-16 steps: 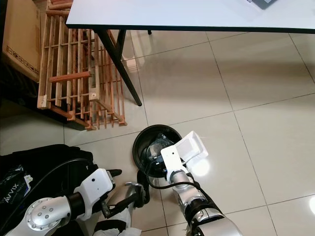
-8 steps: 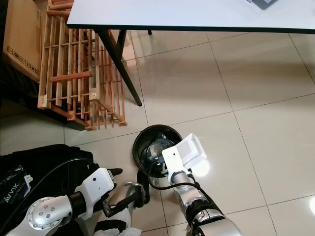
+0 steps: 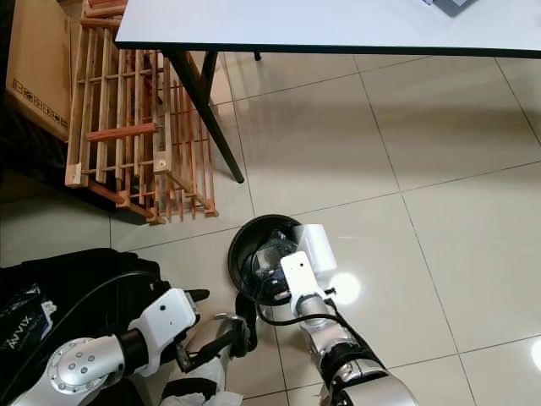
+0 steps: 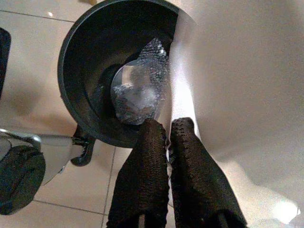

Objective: Picking trash to rubbish bin

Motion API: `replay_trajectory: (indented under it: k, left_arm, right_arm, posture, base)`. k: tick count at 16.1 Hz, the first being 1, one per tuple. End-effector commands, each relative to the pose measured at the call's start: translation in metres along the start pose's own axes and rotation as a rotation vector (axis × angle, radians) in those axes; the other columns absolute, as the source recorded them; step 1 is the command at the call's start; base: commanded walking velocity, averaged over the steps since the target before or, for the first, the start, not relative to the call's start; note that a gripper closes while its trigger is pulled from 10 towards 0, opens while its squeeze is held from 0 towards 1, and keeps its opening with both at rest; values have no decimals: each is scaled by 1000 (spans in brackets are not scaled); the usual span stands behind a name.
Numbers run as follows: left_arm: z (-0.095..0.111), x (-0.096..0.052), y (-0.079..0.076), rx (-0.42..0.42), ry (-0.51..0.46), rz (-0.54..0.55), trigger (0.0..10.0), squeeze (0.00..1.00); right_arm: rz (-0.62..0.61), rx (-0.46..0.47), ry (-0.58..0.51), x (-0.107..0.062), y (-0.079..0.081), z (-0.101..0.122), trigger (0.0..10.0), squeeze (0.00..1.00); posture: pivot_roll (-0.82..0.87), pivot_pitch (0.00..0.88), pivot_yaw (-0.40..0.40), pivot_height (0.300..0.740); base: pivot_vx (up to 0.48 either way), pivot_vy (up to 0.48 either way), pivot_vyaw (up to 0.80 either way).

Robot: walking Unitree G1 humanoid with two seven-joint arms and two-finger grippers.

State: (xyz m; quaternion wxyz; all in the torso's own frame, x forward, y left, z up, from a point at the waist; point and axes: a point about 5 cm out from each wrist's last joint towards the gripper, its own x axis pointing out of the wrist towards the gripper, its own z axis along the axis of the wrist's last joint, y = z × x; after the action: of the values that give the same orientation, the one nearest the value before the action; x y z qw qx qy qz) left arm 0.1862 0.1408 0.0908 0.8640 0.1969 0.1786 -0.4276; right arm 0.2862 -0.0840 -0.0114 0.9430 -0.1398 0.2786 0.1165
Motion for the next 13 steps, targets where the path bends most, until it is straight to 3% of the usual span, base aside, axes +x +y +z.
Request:
replay_trajectory:
  k: [1,9,13]
  left_arm:
    - [-8,0,-7,-15,28,-20,10000,0]
    - [3,24,9,7,-48,36,10000,0]
    - [22,35,26,-9,-180,157,10000,0]
  right_arm:
    - [3,19,32,-3,5,-12,0,0]
    - [-113,18,-73,-1,-23,3,0,0]
    - [-180,12,-178,-2,-42,19,0,0]
  posture:
    - [223,439,103,740]
    - [174,345,72,740]
    - [131,282,53,740]
  base:
    - [0,0,0]
    - [0,0,0]
    - [0,0,0]
